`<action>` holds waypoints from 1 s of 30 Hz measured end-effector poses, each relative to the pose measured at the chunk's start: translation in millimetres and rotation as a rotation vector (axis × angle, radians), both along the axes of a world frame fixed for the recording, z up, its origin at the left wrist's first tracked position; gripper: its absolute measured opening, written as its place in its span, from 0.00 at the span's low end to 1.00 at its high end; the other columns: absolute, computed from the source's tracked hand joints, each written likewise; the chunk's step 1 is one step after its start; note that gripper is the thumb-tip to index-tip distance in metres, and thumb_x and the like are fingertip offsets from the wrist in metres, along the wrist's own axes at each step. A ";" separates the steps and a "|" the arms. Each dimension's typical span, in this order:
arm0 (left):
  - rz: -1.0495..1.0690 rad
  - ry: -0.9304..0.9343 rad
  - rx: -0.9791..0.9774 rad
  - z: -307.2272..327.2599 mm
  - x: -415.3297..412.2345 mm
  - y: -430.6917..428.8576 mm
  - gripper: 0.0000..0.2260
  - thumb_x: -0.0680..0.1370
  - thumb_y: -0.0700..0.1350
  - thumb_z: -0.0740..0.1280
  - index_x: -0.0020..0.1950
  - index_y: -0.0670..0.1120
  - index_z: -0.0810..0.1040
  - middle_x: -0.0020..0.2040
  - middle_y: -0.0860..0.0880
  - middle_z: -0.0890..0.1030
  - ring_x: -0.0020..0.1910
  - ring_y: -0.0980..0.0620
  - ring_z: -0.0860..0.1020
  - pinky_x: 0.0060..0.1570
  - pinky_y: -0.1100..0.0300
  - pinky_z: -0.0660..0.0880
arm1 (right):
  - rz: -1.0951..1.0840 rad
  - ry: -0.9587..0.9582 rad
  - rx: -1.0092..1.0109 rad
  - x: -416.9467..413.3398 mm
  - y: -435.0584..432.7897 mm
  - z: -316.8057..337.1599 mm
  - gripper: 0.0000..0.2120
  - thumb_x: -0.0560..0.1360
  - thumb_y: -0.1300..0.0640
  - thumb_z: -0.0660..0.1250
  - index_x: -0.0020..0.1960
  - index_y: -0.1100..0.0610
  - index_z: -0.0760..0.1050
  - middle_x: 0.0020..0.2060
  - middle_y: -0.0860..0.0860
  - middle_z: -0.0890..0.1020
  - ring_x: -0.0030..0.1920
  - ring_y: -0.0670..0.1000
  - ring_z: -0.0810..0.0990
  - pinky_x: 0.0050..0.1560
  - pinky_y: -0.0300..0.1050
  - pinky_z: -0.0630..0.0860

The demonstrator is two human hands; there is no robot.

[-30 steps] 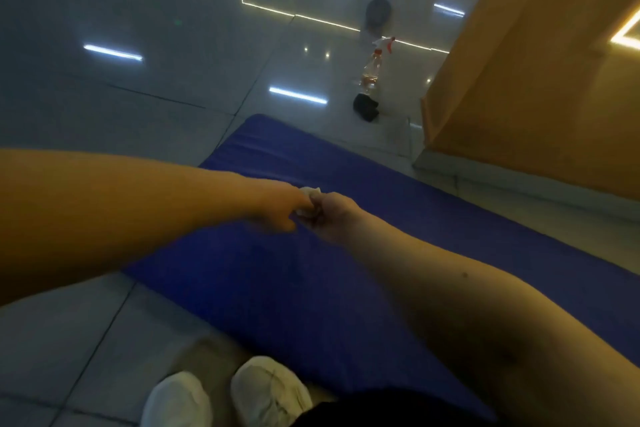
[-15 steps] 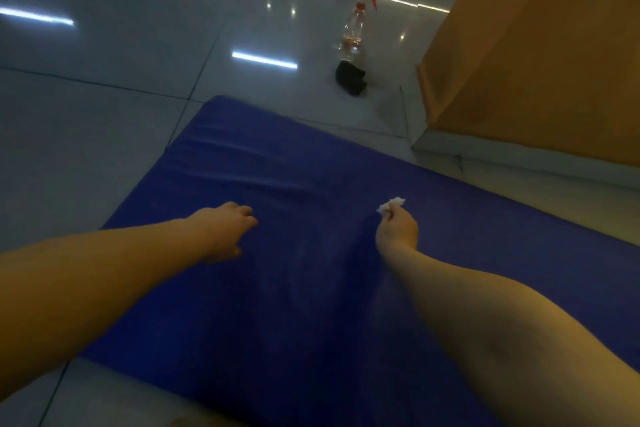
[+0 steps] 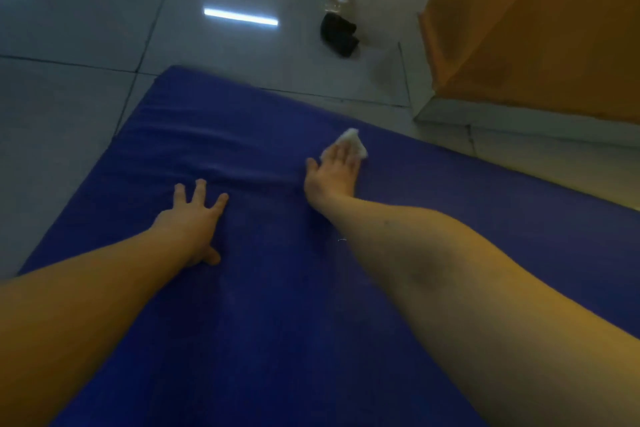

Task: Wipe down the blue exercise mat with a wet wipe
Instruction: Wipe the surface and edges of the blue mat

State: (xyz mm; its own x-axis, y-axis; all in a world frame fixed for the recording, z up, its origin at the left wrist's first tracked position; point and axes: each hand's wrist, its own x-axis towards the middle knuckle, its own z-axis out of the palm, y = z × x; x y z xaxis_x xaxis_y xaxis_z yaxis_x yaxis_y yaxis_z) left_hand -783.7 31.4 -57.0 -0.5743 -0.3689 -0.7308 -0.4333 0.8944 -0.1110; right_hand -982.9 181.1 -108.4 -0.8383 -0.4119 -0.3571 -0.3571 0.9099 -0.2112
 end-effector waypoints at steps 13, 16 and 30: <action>0.019 -0.004 0.012 -3.6 -2.3 3.6 0.56 0.72 0.60 0.75 0.80 0.56 0.33 0.78 0.44 0.29 0.79 0.34 0.36 0.68 0.37 0.70 | 0.203 0.086 0.097 -71.7 34.4 -2.5 0.34 0.84 0.38 0.42 0.82 0.54 0.37 0.81 0.52 0.37 0.81 0.53 0.35 0.79 0.55 0.36; 0.035 -0.003 0.018 -3.9 -4.4 3.6 0.56 0.72 0.58 0.76 0.80 0.56 0.33 0.78 0.44 0.28 0.78 0.34 0.35 0.67 0.35 0.70 | -0.069 0.108 0.162 -90.9 58.0 0.8 0.37 0.83 0.38 0.41 0.82 0.61 0.39 0.81 0.57 0.40 0.81 0.56 0.37 0.80 0.55 0.37; 0.071 -0.004 0.025 -5.5 -2.2 2.2 0.56 0.72 0.57 0.76 0.80 0.56 0.33 0.78 0.45 0.27 0.78 0.35 0.34 0.69 0.35 0.68 | 0.179 0.025 0.029 -57.9 1.7 2.6 0.37 0.83 0.38 0.43 0.81 0.59 0.35 0.81 0.54 0.35 0.81 0.53 0.35 0.80 0.53 0.36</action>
